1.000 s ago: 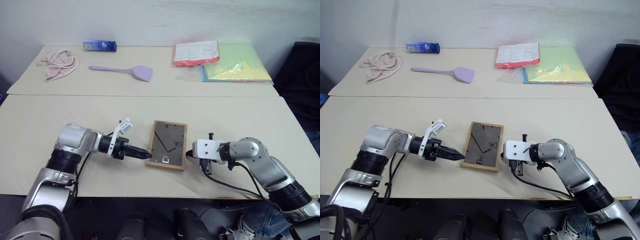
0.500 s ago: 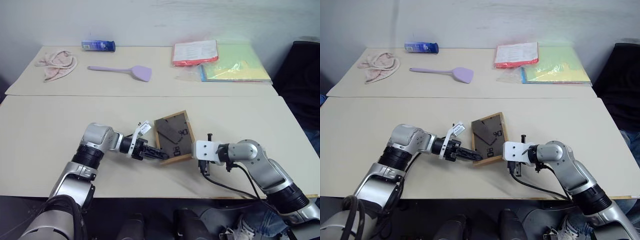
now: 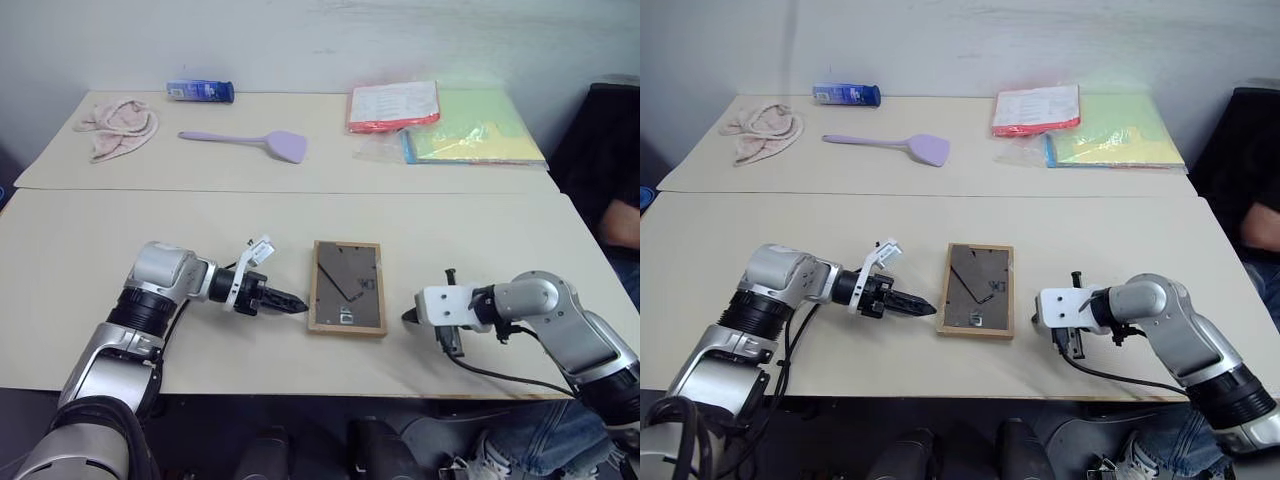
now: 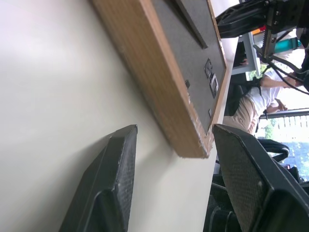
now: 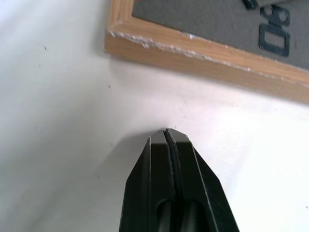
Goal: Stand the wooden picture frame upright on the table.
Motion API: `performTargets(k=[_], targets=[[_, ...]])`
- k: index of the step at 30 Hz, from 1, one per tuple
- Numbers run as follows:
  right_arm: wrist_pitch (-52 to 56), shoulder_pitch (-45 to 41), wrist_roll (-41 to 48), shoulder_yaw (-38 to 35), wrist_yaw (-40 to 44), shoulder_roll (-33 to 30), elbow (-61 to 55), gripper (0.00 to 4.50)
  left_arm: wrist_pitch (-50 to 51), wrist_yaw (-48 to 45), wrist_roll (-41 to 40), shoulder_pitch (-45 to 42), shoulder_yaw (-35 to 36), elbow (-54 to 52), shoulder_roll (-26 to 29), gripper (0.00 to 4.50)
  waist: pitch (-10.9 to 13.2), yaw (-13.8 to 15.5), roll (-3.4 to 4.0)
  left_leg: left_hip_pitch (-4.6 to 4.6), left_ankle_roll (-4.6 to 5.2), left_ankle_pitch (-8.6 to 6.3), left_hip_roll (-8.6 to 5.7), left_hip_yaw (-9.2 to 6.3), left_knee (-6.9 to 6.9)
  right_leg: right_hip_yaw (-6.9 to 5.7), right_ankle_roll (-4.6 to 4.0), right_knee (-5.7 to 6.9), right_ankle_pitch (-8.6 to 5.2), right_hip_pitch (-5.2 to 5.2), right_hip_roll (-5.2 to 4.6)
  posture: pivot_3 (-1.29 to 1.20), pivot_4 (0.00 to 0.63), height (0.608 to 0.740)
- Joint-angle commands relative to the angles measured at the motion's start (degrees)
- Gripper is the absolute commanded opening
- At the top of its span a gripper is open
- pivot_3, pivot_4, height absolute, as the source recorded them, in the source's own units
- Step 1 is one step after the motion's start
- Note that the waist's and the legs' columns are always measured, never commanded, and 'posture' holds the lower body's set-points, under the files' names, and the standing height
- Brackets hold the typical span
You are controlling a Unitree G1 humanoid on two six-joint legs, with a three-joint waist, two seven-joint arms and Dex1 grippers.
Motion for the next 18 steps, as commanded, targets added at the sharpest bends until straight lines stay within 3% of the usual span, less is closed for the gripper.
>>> performTargets(k=[1, 2, 5, 10, 18], targets=[[1.0, -1.2, -1.9, 2.4, 0.5, 1.7, 0.3, 0.0, -0.4, 0.4, -0.5, -0.5, -1.0, -0.7, -1.6, 2.58, 0.0, -0.1, -0.01, 0.0, 0.0, 0.0, 0.0, 0.0, 0.0, 0.0, 0.0, 0.0, 0.0, 0.0, 0.0, 0.0, 0.15, 0.74], [1.3, -1.5, -2.3, 2.8, 0.4, 2.3, 0.4, 0.0, -0.6, 0.5, -0.3, -0.5, -1.4, -0.7, -1.8, 2.58, 0.0, -0.1, -0.01, 0.0, 0.0, 0.0, 0.01, 0.0, 0.0, 0.0, 0.0, 0.01, 0.0, 0.0, 0.01, 0.0, 0.15, 0.74], [0.4, -3.1, -4.6, 4.3, -0.5, 4.3, 1.7, 0.0, -1.0, -0.3, -0.3, 0.0, -3.0, -2.2, -2.2, 3.14, 0.0, -0.4, -0.01, 0.04, -0.03, 0.01, 0.05, 0.01, -0.01, 0.02, 0.0, 0.04, 0.0, 0.0, 0.06, 0.0, 0.15, 0.74], [1.0, -4.0, -6.0, 5.4, -0.2, 6.7, 1.4, 0.0, -1.8, 1.8, 1.0, -0.6, -3.9, -1.1, -4.7, 4.46, 0.0, -0.2, -0.04, 0.1, -0.06, 0.01, 0.05, 0.01, -0.01, 0.02, 0.0, 0.06, 0.0, 0.05, 0.06, 0.0, 0.15, 0.74], [1.1, -3.0, -7.0, 5.6, 0.5, 7.5, 0.7, 0.0, -0.5, 4.2, 0.4, -2.7, -1.5, 1.4, -9.3, 4.46, -0.1, -0.1, -0.08, 1.0, 0.35, -0.26, 0.05, -0.26, -0.13, -0.21, 0.0, -0.4, 0.0, 1.21, -0.01, 0.0, 0.15, 0.74]])
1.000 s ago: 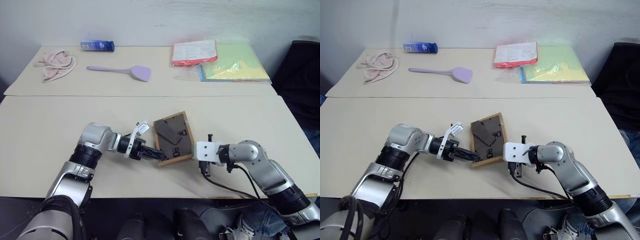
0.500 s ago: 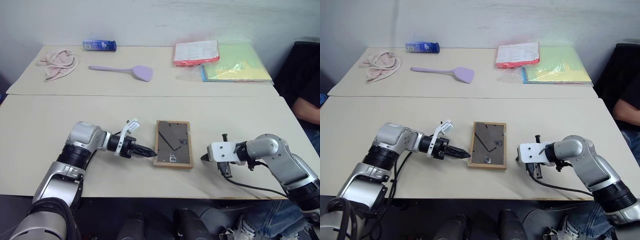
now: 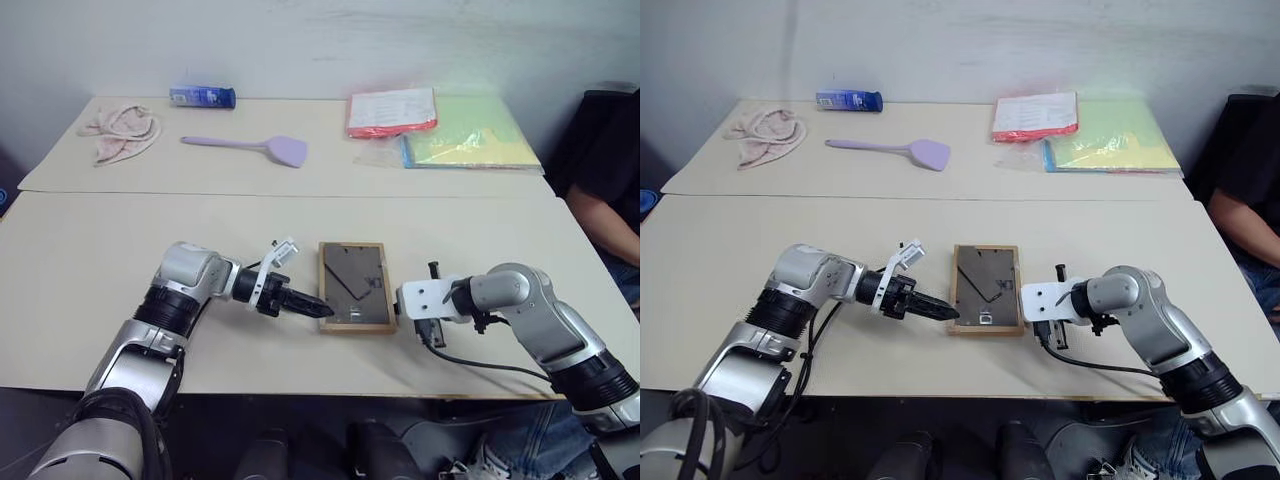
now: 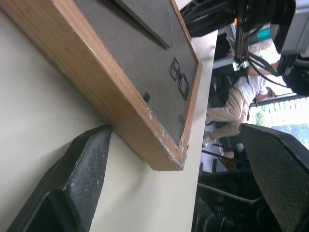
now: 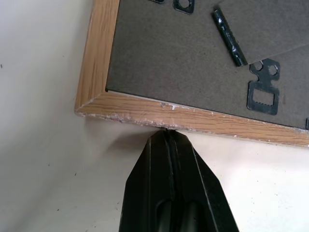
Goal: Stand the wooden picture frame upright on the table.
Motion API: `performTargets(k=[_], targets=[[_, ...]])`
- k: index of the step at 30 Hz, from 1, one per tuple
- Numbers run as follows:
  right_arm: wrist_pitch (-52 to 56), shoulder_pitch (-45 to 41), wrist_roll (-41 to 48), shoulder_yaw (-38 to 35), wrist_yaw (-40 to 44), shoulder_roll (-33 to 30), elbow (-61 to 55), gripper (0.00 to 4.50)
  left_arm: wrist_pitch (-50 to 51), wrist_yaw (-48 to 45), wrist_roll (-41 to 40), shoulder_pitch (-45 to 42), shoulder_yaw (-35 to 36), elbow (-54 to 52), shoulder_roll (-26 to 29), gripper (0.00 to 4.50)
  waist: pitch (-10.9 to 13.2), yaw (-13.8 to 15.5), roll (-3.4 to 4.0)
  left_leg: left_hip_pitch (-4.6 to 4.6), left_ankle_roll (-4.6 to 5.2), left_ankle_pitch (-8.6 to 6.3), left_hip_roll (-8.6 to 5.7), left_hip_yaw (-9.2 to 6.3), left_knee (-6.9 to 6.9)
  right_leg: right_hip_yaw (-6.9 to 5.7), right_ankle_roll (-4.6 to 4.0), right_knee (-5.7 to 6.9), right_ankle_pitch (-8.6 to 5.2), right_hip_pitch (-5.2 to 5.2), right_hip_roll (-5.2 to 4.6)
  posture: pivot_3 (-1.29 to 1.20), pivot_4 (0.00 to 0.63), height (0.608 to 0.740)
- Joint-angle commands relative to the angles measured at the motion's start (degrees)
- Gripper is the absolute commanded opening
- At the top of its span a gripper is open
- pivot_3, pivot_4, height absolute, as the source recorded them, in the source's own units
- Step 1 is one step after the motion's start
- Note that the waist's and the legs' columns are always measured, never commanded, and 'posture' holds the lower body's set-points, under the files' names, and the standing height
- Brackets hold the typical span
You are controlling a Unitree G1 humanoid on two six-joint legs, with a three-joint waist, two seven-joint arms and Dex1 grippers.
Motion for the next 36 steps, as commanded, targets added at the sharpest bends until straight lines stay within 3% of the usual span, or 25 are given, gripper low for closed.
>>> performTargets(k=[1, 10, 19, 26, 29, 36], targets=[[-0.2, 1.1, 0.1, 2.2, 0.4, 1.5, -0.5, 0.0, 0.5, 2.2, 0.0, -0.9, -0.6, 0.5, -2.7, 4.46, 0.0, -0.1, 0.0, -0.01, -0.03, -0.02, 0.0, -0.02, 0.0, -0.02, 0.0, -0.01, 0.0, 0.0, 0.0, 0.0, 0.15, 0.74], [-1.0, 1.7, 0.1, 1.7, 0.7, 1.2, -0.1, 0.0, 2.7, 1.4, -0.4, -1.6, -0.9, -1.9, 4.9, 4.46, 0.0, -1.0, 0.0, -0.13, -0.45, 0.15, 0.06, -0.01, -0.17, 0.03, -0.03, 0.04, -0.02, -0.31, 0.1, 0.0, 0.15, 0.74], [0.8, 1.2, 0.5, 1.5, 0.3, 2.9, -0.8, 0.0, 0.9, 4.0, -0.9, -2.9, -0.3, 1.1, -2.9, 4.46, 0.0, -0.4, -0.02, -0.13, -0.43, 0.15, 0.04, -0.01, -0.17, 0.02, -0.05, 0.01, -0.03, -0.28, 0.07, 0.0, 0.15, 0.74], [0.8, 1.5, 0.4, 1.4, 0.5, 2.5, -0.9, 0.0, 0.0, 5.3, -0.3, -3.7, 0.6, 3.8, -5.2, 4.46, 0.0, -0.3, -0.02, -0.15, -0.45, 0.16, 0.04, -0.01, -0.23, 0.02, -0.05, -0.01, -0.03, -0.33, 0.08, 0.0, 0.15, 0.74], [0.4, 1.5, 0.3, 1.3, 0.5, 2.4, -0.6, 0.0, -0.3, 5.0, -0.7, -4.1, 1.5, 4.4, -5.1, 3.81, 0.0, -0.3, -0.02, -0.15, -0.45, 0.16, 0.04, -0.01, -0.23, 0.02, -0.05, -0.02, -0.03, -0.32, 0.08, 0.0, 0.15, 0.74], [0.0, 3.5, 1.0, -0.9, -0.8, 1.5, -1.5, 0.0, 1.0, 1.9, -2.3, -4.1, 1.9, 2.2, -1.2, 1.64, 0.0, -0.3, -0.02, -0.22, -0.51, 0.2, 0.05, -0.01, -0.38, 0.02, -0.05, -0.06, -0.03, -0.44, 0.09, 0.0, 0.15, 0.74]])
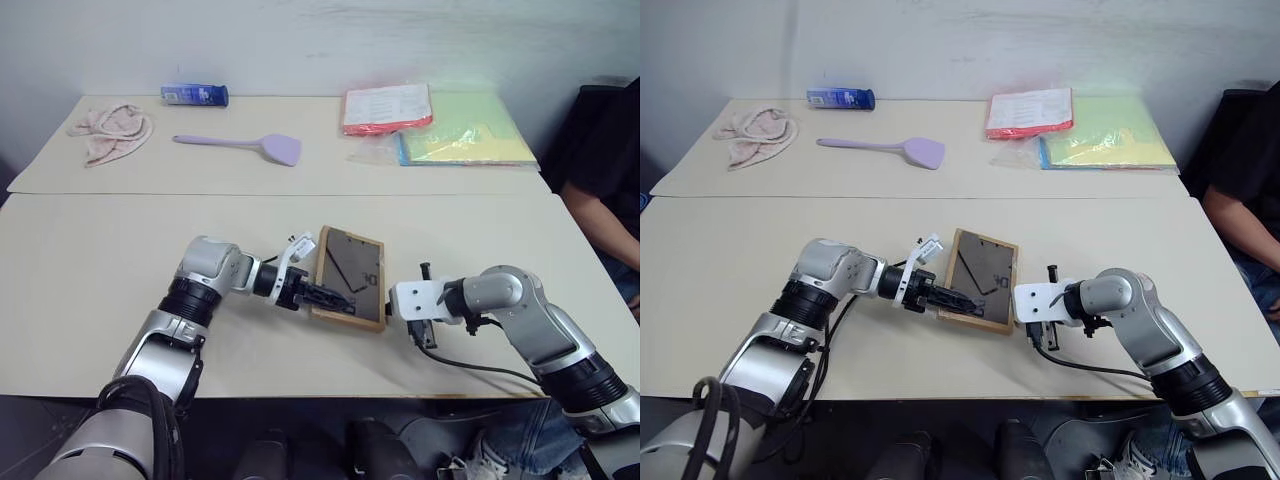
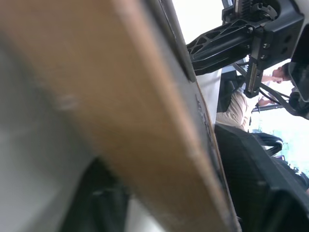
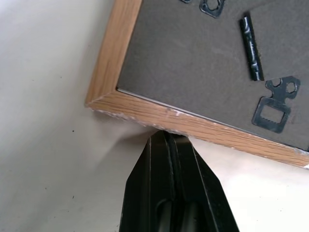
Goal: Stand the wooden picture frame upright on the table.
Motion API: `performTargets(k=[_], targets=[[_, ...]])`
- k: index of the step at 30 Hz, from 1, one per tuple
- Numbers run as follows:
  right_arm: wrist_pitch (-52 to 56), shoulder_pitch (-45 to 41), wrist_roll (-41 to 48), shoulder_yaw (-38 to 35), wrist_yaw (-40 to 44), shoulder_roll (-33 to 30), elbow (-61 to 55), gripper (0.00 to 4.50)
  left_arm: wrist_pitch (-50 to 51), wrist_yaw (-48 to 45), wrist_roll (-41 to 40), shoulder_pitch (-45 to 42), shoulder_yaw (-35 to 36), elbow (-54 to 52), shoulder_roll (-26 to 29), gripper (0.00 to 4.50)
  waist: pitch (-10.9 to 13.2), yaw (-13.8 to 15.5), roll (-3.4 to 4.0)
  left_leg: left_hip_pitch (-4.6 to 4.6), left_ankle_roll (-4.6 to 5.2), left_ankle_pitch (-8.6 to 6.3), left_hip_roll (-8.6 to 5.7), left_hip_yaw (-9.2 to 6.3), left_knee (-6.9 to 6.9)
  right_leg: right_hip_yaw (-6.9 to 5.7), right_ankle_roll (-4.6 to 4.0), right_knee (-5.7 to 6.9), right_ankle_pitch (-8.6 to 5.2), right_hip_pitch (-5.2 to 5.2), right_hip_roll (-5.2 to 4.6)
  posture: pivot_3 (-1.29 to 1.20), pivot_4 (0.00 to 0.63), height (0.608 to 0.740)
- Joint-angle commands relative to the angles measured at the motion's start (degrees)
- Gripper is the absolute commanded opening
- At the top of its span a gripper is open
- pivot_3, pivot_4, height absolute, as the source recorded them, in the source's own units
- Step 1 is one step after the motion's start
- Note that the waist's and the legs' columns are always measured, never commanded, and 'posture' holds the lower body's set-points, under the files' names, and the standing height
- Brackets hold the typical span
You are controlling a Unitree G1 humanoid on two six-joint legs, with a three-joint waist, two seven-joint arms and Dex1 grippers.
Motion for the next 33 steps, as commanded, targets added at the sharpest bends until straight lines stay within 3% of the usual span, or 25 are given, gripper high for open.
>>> performTargets(k=[1, 5, 8, 13, 19, 27, 33], targets=[[0.5, 3.2, 1.3, -0.4, -0.3, -0.6, -1.5, 0.0, -0.1, -2.1, -1.2, -0.8, 0.7, -2.2, 2.3, 1.43, 0.0, 0.1, 0.0, -0.01, -0.01, 0.0, 0.0, 0.0, -0.01, 0.0, 0.0, 0.0, 0.0, -0.01, 0.0, 0.0, 0.15, 0.74], [13.6, 6.7, 11.8, -10.2, -2.2, 0.8, -11.8, 0.0, -1.0, -4.1, -3.0, -0.5, 2.0, -5.0, 3.8, 1.28, 0.2, 0.2, 0.02, -0.12, -0.03, 0.02, 0.0, -0.01, -0.05, 0.0, 0.0, -0.01, 0.0, -0.11, -0.01, 0.0, 0.15, 0.74], [33.1, 7.0, 29.0, -20.8, -0.6, -0.5, -22.1, 0.55, -2.0, -4.6, -4.3, -0.9, 4.5, -7.2, 4.4, 1.28, 0.4, 0.3, 0.3, -1.08, -0.07, 0.07, -0.03, -0.07, 0.42, -0.01, 0.0, 0.29, 0.0, -0.93, -0.06, 0.0, 0.15, 0.74], [52.4, -1.8, 46.8, -30.0, -7.4, 1.9, -25.2, 2.28, -4.7, -5.2, -4.6, -0.9, 5.2, -10.4, 5.2, 1.28, 0.4, 0.1, 0.31, -1.41, -0.09, 0.11, -0.04, -0.12, 0.55, -0.04, 0.02, 0.48, 0.02, -1.29, -0.08, 0.0, 0.15, 0.74], [55.8, -9.9, 48.8, -25.3, -15.2, 7.3, -18.6, 4.4, -7.5, -7.0, -4.9, -0.4, 3.7, -14.3, 5.8, 1.28, 0.4, 0.2, 0.33, -1.69, -0.05, 0.14, -0.09, -0.11, 0.51, -0.03, 0.01, 0.47, 0.01, -1.6, -0.13, 0.0, 0.15, 0.74], [54.1, -14.6, 51.3, -19.9, -14.6, 9.4, -17.1, 4.5, -10.3, -7.5, -3.8, 0.0, 1.5, -15.6, 6.2, 1.28, 0.4, 0.2, 0.36, -1.98, -0.05, 0.25, -0.14, -0.01, 0.54, 0.03, 0.01, 0.63, 0.01, -1.99, -0.14, 0.0, 0.15, 0.74], [54.8, -13.2, 57.0, -21.7, -13.3, 6.4, -22.2, 4.5, -12.3, -6.9, -2.3, -0.4, 1.4, -11.9, 6.0, 1.28, 0.4, 0.2, 0.36, -1.97, -0.05, 0.26, -0.14, -0.01, 0.54, 0.03, 0.01, 0.66, 0.01, -1.99, -0.14, 0.0, 0.15, 0.74]])
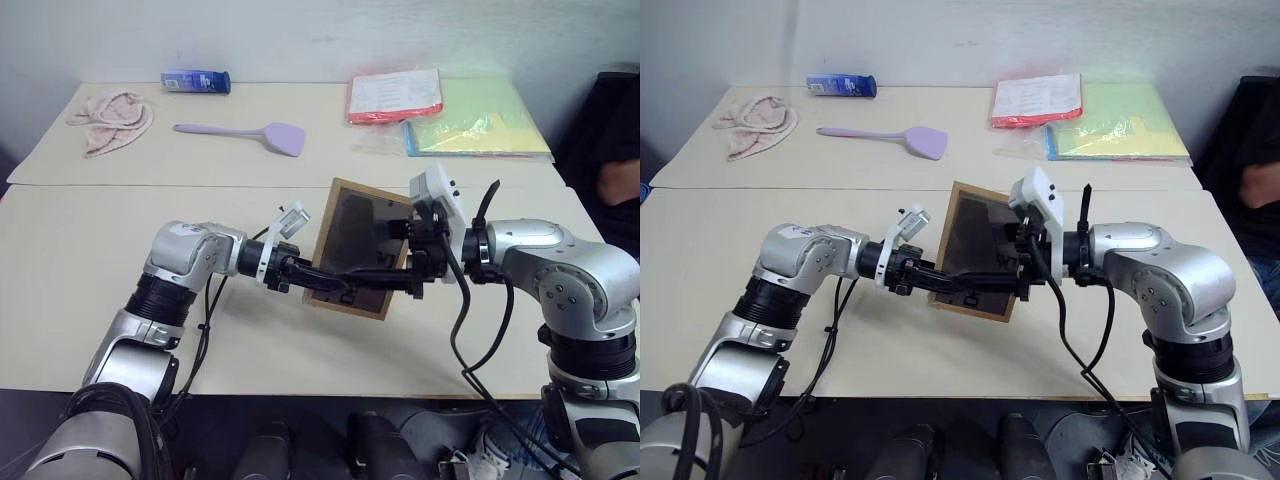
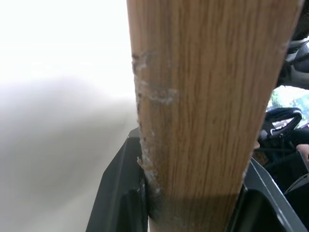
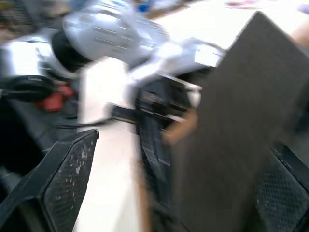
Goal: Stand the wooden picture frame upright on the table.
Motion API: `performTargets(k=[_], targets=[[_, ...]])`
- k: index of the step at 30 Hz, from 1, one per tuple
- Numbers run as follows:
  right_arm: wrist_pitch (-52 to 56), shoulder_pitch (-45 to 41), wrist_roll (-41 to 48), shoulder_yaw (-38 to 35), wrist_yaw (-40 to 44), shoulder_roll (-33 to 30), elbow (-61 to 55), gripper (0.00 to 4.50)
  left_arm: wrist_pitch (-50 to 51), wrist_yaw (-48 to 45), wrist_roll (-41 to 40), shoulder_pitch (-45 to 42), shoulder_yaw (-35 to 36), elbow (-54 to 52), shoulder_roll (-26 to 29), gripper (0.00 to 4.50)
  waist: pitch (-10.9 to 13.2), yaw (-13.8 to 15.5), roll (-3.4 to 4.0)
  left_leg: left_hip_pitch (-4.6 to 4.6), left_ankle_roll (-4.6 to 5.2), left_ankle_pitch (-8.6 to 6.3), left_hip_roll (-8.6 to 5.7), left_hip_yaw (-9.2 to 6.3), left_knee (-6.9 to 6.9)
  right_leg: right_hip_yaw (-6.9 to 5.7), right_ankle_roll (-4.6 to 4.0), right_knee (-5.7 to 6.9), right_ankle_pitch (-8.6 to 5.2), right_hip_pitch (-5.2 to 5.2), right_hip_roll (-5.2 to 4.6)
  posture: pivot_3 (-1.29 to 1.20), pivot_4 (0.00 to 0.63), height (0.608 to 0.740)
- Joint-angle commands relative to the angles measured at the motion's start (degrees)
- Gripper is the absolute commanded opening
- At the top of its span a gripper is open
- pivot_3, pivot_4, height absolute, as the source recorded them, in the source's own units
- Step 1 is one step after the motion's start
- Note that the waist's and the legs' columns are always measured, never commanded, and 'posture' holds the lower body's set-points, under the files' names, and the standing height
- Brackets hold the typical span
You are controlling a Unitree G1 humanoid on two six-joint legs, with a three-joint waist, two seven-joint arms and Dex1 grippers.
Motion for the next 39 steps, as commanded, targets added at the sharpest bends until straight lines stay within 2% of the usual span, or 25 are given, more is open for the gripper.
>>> performTargets(k=[1, 4, 7, 10, 12, 15, 17, 18, 20, 23, 25, 28, 33, 37, 39], targets=[[-2.0, 1.7, 0.3, -2.2, 0.0, -4.3, -3.5, 4.5, -1.9, -0.8, 0.1, -1.3, 1.4, 1.9, 0.4, 1.28, 0.0, 0.0, 0.0, 0.0, 0.01, 0.0, 0.0, 0.0, 0.01, 0.0, 0.0, -0.01, 0.0, 0.01, 0.0, 0.0, 0.15, 0.74], [-6.0, 4.3, -3.1, -3.0, 0.2, -9.2, -2.9, 4.5, -2.5, -1.2, 0.3, -1.7, 1.7, 3.3, 1.1, 1.28, 0.0, 0.1, -0.02, 0.0, 0.02, 0.0, -0.01, 0.0, 0.01, 0.0, 0.0, -0.01, 0.0, 0.01, 0.0, 0.0, 0.15, 0.74], [-10.6, 8.3, -4.8, -5.4, 4.3, -15.3, -2.7, 4.5, -2.3, -1.1, 0.1, -2.4, 2.6, 4.5, 1.9, 1.28, 0.0, 0.1, -0.04, -0.01, 0.02, 0.0, -0.02, 0.01, 0.0, 0.0, 0.0, -0.01, 0.0, 0.0, 0.0, 0.0, 0.15, 0.74], [-24.6, 12.4, -16.9, -2.4, 5.2, -20.7, -0.9, 4.5, -1.1, -1.5, -0.5, -2.8, 3.0, 4.3, 2.5, 1.28, 0.0, 0.0, -0.05, -0.01, 0.03, 0.0, -0.01, 0.03, 0.0, 0.0, 0.0, -0.02, 0.0, 0.0, 0.01, 0.0, 0.15, 0.74], [-40.7, 14.3, -29.1, 0.9, 3.1, -22.5, 3.7, 4.5, -0.3, -2.0, -1.0, -2.8, 3.1, 3.6, 3.1, 1.28, 0.0, -0.1, -0.05, 0.03, 0.04, 0.0, -0.02, 0.15, 0.0, 0.08, 0.0, 0.01, 0.0, 0.0, 0.04, 0.0, 0.15, 0.74], [-71.6, 13.6, -47.9, 4.6, -6.6, -21.8, 14.5, 4.5, 1.5, -2.5, -1.7, -3.1, 3.7, 3.2, 3.3, 1.28, 0.1, -0.2, -0.06, 0.15, 0.04, -0.01, -0.01, 0.35, 0.0, 0.23, 0.0, 0.1, 0.0, 0.0, 0.12, 0.0, 0.15, 0.74], [-93.3, 10.6, -62.5, 7.2, -19.7, -20.6, 23.0, 4.5, 2.9, -2.7, -2.4, -3.5, 4.0, 3.0, 3.2, 1.28, 0.1, -0.3, -0.07, 0.17, 0.04, 0.0, -0.02, 0.43, 0.0, 0.3, 0.01, 0.17, 0.0, -0.05, 0.13, 0.0, 0.15, 0.74], [-101.7, 8.7, -73.0, 9.7, -29.2, -20.7, 26.4, 4.5, 3.8, -2.9, -2.8, -3.7, 4.0, 2.8, 3.1, 1.28, 0.1, -0.4, -0.05, 0.17, 0.02, 0.01, -0.01, 0.47, 0.01, 0.32, 0.01, 0.21, 0.0, -0.11, 0.15, 0.0, 0.15, 0.74], [-111.2, 5.1, -85.8, 12.5, -42.3, -19.3, 31.9, 4.5, 5.1, -3.1, -3.5, -3.8, 4.0, 2.2, 3.0, 1.28, 0.1, -0.5, -0.05, 0.15, 0.0, 0.02, -0.02, 0.58, 0.0, 0.32, 0.01, 0.32, 0.0, -0.25, 0.16, 0.0, 0.15, 0.74], [-116.2, 0.4, -97.1, 14.4, -58.3, -16.1, 36.7, 4.5, 6.5, -3.0, -4.2, -4.1, 4.2, 1.6, 2.7, 1.28, 0.1, -0.9, -0.04, 0.14, -0.1, 0.07, 0.02, 0.55, -0.03, 0.35, 0.0, 0.32, 0.0, -0.3, 0.24, 0.0, 0.15, 0.74], [-117.9, -1.7, -102.0, 15.6, -65.1, -14.9, 38.7, 4.5, 7.4, -2.8, -4.6, -4.2, 4.3, 1.4, 2.6, 1.28, 0.1, -1.4, -0.03, 0.14, -0.13, 0.09, 0.01, 0.57, -0.02, 0.35, -0.01, 0.35, -0.01, -0.31, 0.23, 0.0, 0.15, 0.74], [-118.4, -5.8, -108.7, 19.6, -73.9, -11.4, 42.2, 3.88, 9.6, -3.1, -5.5, -4.9, 3.9, 1.0, 2.9, 1.28, 0.1, -1.6, -0.03, 0.15, -0.15, 0.1, 0.02, 0.54, -0.01, 0.34, -0.01, 0.39, -0.01, -0.29, 0.26, 0.0, 0.15, 0.74], [-119.0, -8.6, -112.5, 21.6, -80.4, -12.3, 46.2, 2.3, 9.7, -3.5, -5.7, -4.4, 3.7, 0.4, 4.4, 1.28, 0.1, -1.8, -0.01, 0.17, -0.17, 0.12, 0.02, 0.53, -0.04, 0.33, -0.03, 0.45, -0.02, -0.28, 0.28, 0.0, 0.15, 0.74], [-120.7, -9.8, -112.2, 23.0, -82.0, -13.2, 48.1, 1.64, 9.2, -4.0, -6.2, -3.5, 3.7, -0.2, 6.3, 1.28, 0.1, -1.9, 0.0, 0.18, -0.17, 0.12, 0.01, 0.52, -0.03, 0.31, -0.03, 0.45, -0.02, -0.25, 0.28, 0.0, 0.15, 0.74], [-121.7, -10.2, -111.2, 23.6, -81.7, -13.3, 49.0, 1.58, 8.8, -4.1, -6.8, -2.8, 4.9, -0.8, 7.6, 1.98, 0.1, -2.0, -0.01, 0.2, -0.17, 0.12, 0.01, 0.53, -0.03, 0.3, -0.03, 0.44, -0.02, -0.24, 0.29, 0.0, 0.15, 0.74]])
